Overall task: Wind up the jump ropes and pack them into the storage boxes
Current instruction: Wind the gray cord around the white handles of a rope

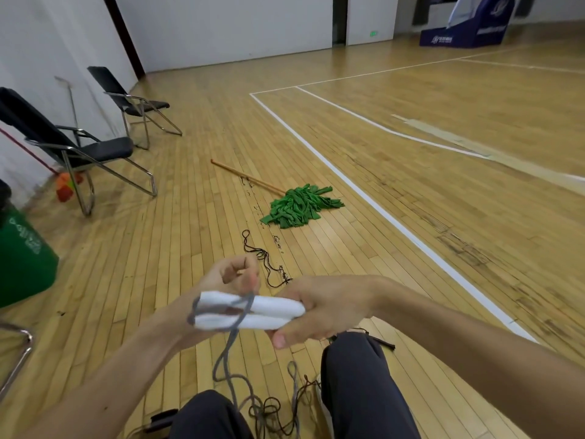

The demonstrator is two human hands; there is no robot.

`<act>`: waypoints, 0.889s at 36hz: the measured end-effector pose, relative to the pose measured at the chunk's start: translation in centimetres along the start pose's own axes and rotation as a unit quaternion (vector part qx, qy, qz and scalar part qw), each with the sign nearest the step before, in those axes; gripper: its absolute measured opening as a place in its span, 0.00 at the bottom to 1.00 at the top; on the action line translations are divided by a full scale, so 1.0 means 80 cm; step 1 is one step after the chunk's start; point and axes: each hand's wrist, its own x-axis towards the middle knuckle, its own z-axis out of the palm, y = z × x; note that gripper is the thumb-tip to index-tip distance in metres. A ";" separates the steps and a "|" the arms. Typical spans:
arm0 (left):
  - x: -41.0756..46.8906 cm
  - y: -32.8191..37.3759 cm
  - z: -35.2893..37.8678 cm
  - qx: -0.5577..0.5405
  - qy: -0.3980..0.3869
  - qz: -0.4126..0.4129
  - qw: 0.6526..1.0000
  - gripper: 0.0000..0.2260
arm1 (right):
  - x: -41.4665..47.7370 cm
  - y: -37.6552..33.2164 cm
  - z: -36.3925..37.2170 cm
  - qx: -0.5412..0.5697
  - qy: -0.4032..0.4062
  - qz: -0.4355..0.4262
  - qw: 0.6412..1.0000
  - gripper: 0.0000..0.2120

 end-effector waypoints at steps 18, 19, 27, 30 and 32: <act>0.004 0.006 0.027 0.204 0.247 -0.041 0.946 0.13 | 0.015 0.018 -0.004 0.033 0.242 0.037 0.969 0.06; 0.003 0.006 0.028 0.209 0.246 -0.045 0.945 0.12 | 0.015 0.018 -0.003 0.027 0.248 0.039 0.968 0.06; 0.000 -0.002 0.018 0.468 0.165 -0.041 0.867 0.12 | 0.025 0.036 0.001 -0.071 0.292 0.129 0.945 0.09; 0.001 -0.001 0.020 0.536 0.167 -0.056 0.826 0.07 | 0.029 0.038 0.007 -0.108 0.303 0.165 0.932 0.05; 0.003 0.003 0.023 0.578 0.164 -0.045 0.798 0.08 | 0.032 0.040 0.009 -0.139 0.312 0.196 0.919 0.04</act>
